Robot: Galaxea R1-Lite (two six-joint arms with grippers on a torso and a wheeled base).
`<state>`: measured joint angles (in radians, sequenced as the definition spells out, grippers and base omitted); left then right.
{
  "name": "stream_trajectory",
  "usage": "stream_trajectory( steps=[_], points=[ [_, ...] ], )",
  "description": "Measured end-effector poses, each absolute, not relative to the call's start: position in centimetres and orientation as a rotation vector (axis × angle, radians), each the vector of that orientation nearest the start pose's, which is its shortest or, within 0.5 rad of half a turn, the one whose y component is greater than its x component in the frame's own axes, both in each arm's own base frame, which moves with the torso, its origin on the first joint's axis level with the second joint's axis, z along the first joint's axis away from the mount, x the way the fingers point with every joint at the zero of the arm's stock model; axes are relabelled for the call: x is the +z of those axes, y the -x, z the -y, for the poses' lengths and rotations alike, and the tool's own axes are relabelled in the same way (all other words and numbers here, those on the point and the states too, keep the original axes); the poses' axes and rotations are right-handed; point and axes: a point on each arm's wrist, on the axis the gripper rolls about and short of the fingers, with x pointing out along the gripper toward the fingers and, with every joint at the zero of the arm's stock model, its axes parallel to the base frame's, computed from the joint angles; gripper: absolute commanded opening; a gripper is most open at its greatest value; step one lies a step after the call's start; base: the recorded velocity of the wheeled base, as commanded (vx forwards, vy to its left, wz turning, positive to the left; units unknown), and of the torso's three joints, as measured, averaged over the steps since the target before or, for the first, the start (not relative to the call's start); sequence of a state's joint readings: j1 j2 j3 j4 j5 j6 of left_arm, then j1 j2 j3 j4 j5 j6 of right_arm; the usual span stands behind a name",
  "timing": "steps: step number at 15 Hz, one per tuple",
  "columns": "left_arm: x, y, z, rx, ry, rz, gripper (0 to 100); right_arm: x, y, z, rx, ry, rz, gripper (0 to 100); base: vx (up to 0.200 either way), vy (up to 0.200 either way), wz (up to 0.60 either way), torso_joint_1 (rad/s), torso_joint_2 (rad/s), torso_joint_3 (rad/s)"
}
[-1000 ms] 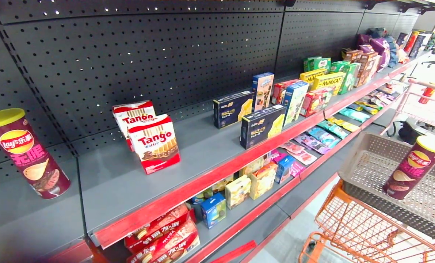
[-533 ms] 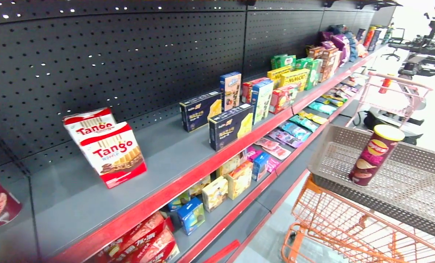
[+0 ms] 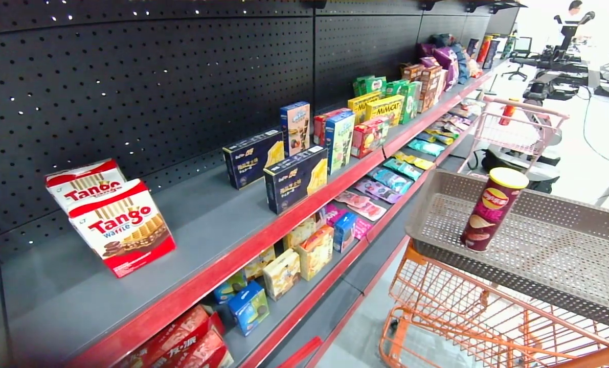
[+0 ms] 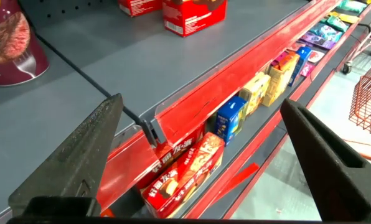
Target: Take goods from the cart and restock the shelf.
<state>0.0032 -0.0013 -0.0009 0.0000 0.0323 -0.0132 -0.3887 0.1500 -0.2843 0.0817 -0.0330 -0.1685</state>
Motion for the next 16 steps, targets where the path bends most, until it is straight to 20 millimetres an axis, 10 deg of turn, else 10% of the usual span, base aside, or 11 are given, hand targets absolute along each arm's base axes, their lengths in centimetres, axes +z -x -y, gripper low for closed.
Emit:
stream_trajectory(
  steps=[10, 16],
  points=[
    [7.5, 2.3, -0.1, 0.036, 0.016, 0.002, 100, 17.6, 1.2, -0.3, -0.468, 0.045, -0.018, 100, 0.0, 0.0, 0.0, 0.0, 0.0, 0.0],
    [7.5, 2.3, -0.1, 0.036, 0.015, 0.002, 100, 22.7, -8.0, 3.6, -0.509, -0.051, -0.022, 100, 0.0, 0.0, 0.0, 0.0, 0.0, 0.0]
  ],
)
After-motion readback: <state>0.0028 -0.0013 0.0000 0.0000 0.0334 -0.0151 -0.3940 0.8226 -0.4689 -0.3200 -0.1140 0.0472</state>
